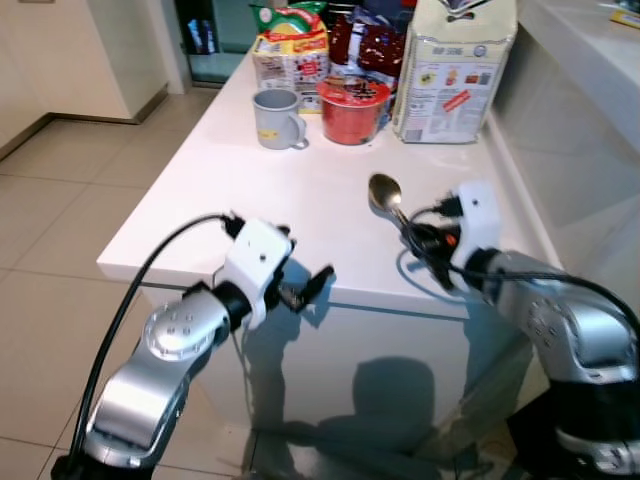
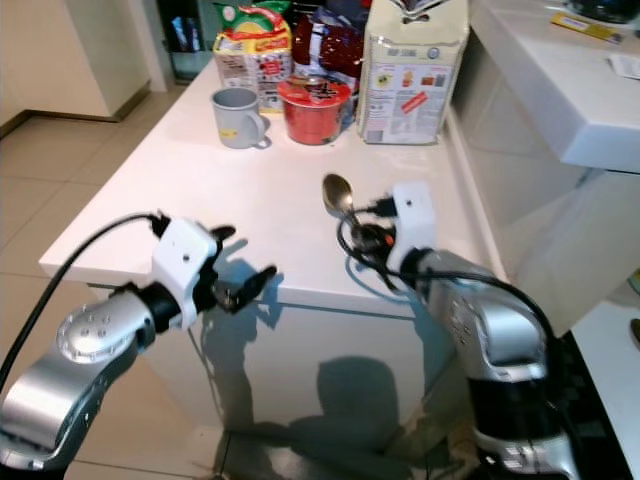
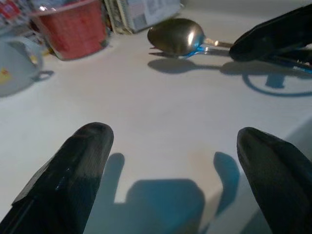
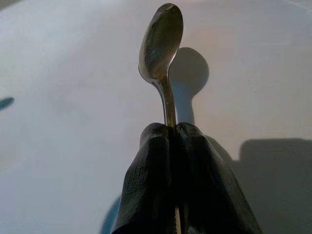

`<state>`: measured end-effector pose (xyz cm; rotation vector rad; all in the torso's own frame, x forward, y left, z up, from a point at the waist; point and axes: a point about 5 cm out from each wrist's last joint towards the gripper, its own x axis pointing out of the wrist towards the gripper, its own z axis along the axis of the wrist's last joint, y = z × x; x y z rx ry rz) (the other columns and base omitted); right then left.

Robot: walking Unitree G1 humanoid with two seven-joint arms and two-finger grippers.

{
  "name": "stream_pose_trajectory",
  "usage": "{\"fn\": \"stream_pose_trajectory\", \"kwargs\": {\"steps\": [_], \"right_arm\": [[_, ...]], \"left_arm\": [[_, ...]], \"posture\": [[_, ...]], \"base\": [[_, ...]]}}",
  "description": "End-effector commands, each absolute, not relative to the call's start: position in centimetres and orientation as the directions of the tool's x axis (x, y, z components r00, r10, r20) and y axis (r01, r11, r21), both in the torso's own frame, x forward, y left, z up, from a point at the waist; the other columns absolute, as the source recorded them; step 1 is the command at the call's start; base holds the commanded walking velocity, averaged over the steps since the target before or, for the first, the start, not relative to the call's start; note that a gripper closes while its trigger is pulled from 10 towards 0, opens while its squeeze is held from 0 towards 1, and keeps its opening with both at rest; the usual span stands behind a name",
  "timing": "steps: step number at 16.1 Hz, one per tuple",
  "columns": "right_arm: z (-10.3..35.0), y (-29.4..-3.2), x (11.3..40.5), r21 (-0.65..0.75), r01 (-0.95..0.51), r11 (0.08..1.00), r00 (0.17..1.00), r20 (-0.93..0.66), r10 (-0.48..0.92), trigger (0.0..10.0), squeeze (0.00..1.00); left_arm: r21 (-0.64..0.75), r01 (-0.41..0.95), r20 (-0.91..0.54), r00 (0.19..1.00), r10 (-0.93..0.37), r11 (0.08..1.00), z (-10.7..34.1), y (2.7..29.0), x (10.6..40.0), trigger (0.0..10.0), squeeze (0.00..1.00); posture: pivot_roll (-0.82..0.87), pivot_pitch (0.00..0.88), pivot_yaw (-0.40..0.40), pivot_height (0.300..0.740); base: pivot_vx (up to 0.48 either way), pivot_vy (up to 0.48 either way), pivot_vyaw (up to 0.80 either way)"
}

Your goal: Setting the table

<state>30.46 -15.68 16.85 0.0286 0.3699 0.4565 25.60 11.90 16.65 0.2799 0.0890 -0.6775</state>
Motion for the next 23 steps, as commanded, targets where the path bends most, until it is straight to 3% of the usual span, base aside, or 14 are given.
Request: {"fn": "stream_pose_trajectory", "kwargs": {"steps": [1,8,9,10,11,12,20,21,23], "right_arm": [[17.5,-15.3,30.2,0.077,-0.467,0.881,0.823,-0.327,0.465,10.0,0.0],[17.5,-13.9,31.2,0.019,-0.56,0.828,0.776,-0.339,0.532,10.0,0.0],[17.8,-13.9,31.5,0.018,-0.551,0.835,0.786,-0.324,0.526,10.0,0.11],[18.0,-14.0,31.6,0.019,-0.545,0.838,0.792,-0.316,0.522,10.0,0.48],[18.2,-14.1,31.8,0.015,-0.534,0.845,0.804,-0.301,0.513,10.0,0.99],[18.4,-14.4,32.0,0.02,-0.518,0.855,0.817,-0.284,0.502,10.0,1.0],[18.7,-14.8,32.3,-0.025,-0.527,0.849,0.826,-0.251,0.505,10.0,1.0],[18.5,-14.6,32.4,-0.034,-0.545,0.838,0.815,-0.255,0.52,10.0,0.06],[17.8,-13.9,33.6,-0.096,-0.564,0.82,0.804,-0.29,0.519,10.0,0.0]], "left_arm": [[0.237,0.633,-0.165,0.774,-0.611,0.737,17.0,11.9,25.3,10.0,0.0],[0.223,0.618,-0.167,0.786,-0.595,0.754,16.7,12.6,24.3,10.0,0.0],[0.224,0.616,-0.165,0.787,-0.594,0.755,16.7,12.7,24.3,10.0,0.0],[0.225,0.615,-0.164,0.788,-0.593,0.755,16.8,12.6,24.4,10.0,0.0],[0.227,0.616,-0.161,0.788,-0.594,0.755,16.8,12.6,24.4,10.0,0.0],[0.227,0.618,-0.158,0.786,-0.598,0.753,16.9,12.4,24.5,10.0,0.0],[0.225,0.621,-0.151,0.784,-0.603,0.751,16.9,12.2,24.8,10.0,0.0],[0.224,0.619,-0.149,0.785,-0.601,0.753,16.9,12.2,24.9,10.0,0.0],[0.222,0.615,-0.147,0.788,-0.598,0.757,16.9,12.1,24.9,10.0,0.0]], "posture": [[-0.01,0.0,-0.035,0.74],[0.05,0.0,-0.058,0.74],[0.05,0.0,-0.054,0.74],[0.05,0.0,-0.052,0.74],[0.04,0.0,-0.049,0.74],[0.04,0.0,-0.045,0.74],[0.02,0.0,-0.039,0.74],[0.02,0.0,-0.038,0.74],[0.01,0.0,-0.04,0.74]], "base": [[0.0,0.0,0.0],[0.0,0.0,0.0],[0.0,0.0,0.0],[0.0,0.0,0.0],[0.0,0.0,0.0],[0.0,0.0,0.0],[0.0,0.0,0.0],[0.0,0.0,0.0],[0.0,0.0,0.0]]}}
